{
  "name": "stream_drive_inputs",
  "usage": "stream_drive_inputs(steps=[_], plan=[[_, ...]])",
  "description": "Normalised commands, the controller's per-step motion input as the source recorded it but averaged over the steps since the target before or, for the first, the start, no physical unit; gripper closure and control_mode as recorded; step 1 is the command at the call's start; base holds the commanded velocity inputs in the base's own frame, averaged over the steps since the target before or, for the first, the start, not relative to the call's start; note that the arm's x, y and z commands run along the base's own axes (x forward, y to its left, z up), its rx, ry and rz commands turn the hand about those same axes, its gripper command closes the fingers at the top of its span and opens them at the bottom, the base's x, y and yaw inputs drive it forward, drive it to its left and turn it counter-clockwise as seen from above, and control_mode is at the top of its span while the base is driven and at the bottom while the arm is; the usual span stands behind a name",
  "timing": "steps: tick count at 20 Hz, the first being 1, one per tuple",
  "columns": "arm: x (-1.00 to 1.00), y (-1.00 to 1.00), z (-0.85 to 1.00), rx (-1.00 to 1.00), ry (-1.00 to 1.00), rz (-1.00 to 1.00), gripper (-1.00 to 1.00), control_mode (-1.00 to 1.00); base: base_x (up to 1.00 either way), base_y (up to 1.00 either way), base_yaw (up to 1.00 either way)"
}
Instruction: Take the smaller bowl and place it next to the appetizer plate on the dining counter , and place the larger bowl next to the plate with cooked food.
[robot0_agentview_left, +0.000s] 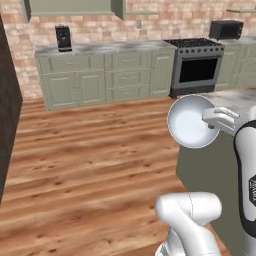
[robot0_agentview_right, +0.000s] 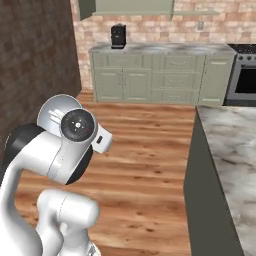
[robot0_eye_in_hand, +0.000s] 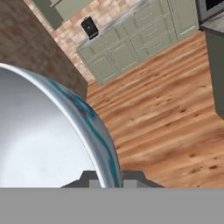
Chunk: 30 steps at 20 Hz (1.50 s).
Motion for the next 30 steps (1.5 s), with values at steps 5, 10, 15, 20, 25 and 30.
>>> stream_drive_inputs(steps=[5,10,15,20,25,30], plan=[[0.0,0.0,0.0,0.0,0.0,0.0,1.0,1.0,-1.0,-0.25,0.0],[0.0,0.0,0.0,0.0,0.0,0.0,1.0,1.0,-1.0,-0.34,0.0],[0.0,0.0,0.0,0.0,0.0,0.0,1.0,1.0,-1.0,-0.3,0.0],[0.0,0.0,0.0,0.0,0.0,0.0,1.0,1.0,-1.0,-0.25,0.0],[0.0,0.0,0.0,0.0,0.0,0.0,1.0,1.0,-0.72,-0.44,0.0],[0.0,0.0,0.0,0.0,0.0,0.0,1.0,1.0,-0.33,-0.96,-0.09]])
